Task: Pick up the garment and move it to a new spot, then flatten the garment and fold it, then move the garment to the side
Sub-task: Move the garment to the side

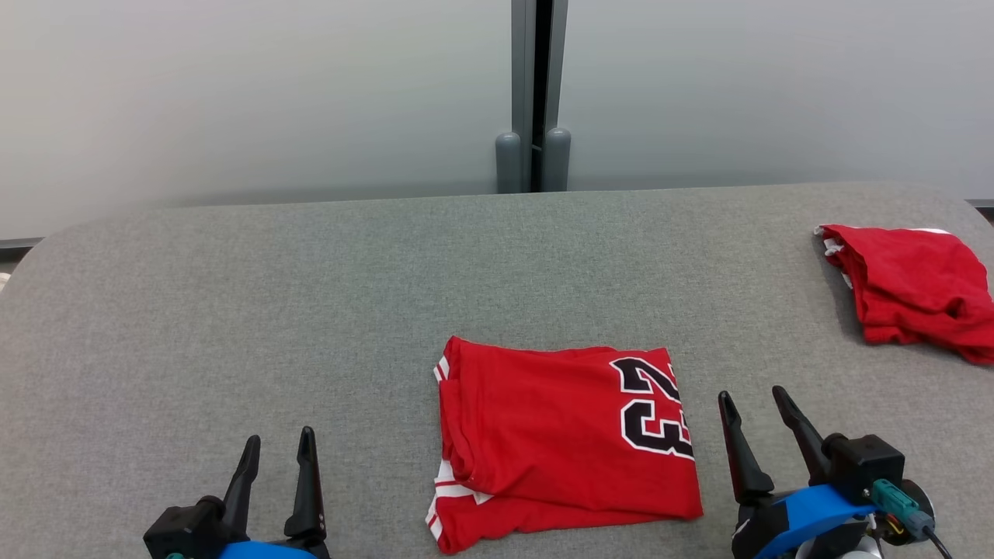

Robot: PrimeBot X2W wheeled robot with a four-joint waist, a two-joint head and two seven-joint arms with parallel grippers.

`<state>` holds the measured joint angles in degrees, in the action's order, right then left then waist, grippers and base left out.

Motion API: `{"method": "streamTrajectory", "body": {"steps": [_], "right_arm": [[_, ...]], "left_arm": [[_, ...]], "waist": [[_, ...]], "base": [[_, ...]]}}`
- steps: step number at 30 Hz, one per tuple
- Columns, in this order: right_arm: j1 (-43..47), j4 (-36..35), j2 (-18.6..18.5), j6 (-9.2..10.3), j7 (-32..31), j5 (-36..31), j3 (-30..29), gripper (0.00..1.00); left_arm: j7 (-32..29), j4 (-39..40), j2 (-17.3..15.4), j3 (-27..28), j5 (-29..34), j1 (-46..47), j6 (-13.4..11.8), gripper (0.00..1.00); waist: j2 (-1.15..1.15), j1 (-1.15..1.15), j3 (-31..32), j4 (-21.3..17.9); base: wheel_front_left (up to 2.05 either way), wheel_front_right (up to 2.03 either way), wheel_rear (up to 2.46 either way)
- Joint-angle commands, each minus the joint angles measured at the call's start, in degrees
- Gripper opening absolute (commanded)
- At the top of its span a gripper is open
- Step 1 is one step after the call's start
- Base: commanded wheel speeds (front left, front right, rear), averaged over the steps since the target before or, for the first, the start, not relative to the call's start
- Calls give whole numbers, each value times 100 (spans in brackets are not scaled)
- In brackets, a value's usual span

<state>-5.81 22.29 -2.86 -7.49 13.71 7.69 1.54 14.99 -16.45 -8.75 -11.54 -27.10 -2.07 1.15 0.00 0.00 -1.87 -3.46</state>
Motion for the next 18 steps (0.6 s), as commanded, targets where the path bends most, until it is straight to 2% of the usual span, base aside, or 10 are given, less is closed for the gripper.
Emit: {"method": "streamTrajectory", "body": {"steps": [1,11,15,18], "right_arm": [[-81,16,-6,0,24,-18,11,100],[-286,77,-7,0,-168,-144,45,100],[-590,25,-6,0,-749,-508,-6,100],[-832,95,-4,0,-1518,-697,-33,100]], "left_arm": [[27,-15,16,51,45,80,34,100],[27,-50,59,105,105,129,88,100],[27,-56,62,132,142,174,102,100],[27,-80,77,149,164,250,93,100]], "waist": [[0,0,-10,-3],[0,0,-75,-7],[0,0,-162,16],[0,0,-255,77]], "base": [[0,0,0],[0,0,0],[0,0,0],[0,0,0]]}}
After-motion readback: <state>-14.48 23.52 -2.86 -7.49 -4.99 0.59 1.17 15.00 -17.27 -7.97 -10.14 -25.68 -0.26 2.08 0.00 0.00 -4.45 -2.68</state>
